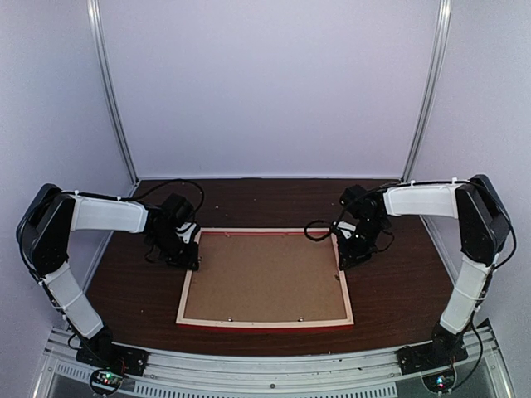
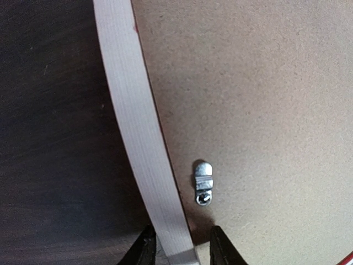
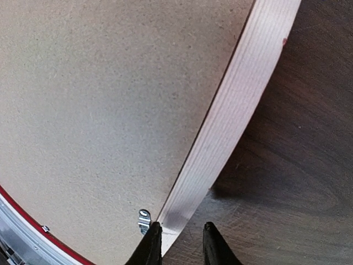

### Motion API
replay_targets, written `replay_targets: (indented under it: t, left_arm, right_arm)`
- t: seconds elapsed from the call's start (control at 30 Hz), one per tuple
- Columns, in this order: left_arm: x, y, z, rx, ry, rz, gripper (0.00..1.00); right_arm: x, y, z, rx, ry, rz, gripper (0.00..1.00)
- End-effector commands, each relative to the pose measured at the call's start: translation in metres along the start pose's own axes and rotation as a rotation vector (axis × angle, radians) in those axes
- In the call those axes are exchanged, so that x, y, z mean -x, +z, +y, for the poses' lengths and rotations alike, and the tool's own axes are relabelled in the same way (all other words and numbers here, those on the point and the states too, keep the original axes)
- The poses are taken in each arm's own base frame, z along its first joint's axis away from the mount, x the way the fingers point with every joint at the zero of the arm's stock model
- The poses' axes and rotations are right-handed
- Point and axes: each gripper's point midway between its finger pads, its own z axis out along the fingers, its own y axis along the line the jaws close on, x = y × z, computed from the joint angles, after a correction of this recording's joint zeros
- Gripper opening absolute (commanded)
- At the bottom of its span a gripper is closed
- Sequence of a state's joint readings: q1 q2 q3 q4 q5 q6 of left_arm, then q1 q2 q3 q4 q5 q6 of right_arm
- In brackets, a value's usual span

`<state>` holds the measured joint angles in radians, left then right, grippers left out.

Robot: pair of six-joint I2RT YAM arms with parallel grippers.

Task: Put the photo into the frame
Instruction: Press the fastener.

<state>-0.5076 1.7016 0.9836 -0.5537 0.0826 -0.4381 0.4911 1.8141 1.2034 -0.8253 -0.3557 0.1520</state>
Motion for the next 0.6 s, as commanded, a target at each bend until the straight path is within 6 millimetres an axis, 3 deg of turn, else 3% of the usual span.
replay_targets:
  t: [0.0,0.13,0.33,0.57]
  left_arm:
    - [-0.001,-0.004,0.001,0.011,-0.013,-0.003,0.35]
    - [0.0,-0.004,0.001,0.009,-0.015,-0.004,0.35]
    - [-0.002,-0.003,0.001,0.01,-0.016,0.001,0.35]
    - [-0.002,-0.003,0.001,0.009,-0.016,0.002,0.36]
  right_arm:
    - [-0.009,-0.011,-0.006,-0.115,-0.067,0.05,0.28]
    - [-0.01,-0.011,-0.003,-0.121,-0.073,0.054,0.29]
    - [-0.004,-0.008,0.016,-0.038,-0.055,0.021,0.34]
    - [-0.005,-0.001,0.011,-0.1,-0.035,0.035,0.35]
